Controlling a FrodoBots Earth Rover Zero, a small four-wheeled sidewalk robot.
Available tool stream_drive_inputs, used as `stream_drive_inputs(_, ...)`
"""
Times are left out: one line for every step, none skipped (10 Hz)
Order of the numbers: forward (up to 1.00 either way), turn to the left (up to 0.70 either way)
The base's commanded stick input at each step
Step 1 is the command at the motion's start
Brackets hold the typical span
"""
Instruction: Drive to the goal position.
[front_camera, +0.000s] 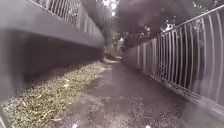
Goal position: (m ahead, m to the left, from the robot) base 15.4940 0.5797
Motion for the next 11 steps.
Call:
stream_drive_inputs(1.0,0.0)
stream_drive_inputs(1.0,0.0)
stream_drive_inputs(1.0,0.0)
stream_drive_inputs(1.0,0.0)
stream_drive_inputs(1.0,0.0)
stream_drive_inputs(1.0,0.0)
stream_drive_inputs(1.0,0.0)
stream_drive_inputs(1.0,0.0)
stream_drive_inputs(1.0,0.0)
stream_drive_inputs(1.0,0.0)
stream_drive_inputs(1.0,0.0)
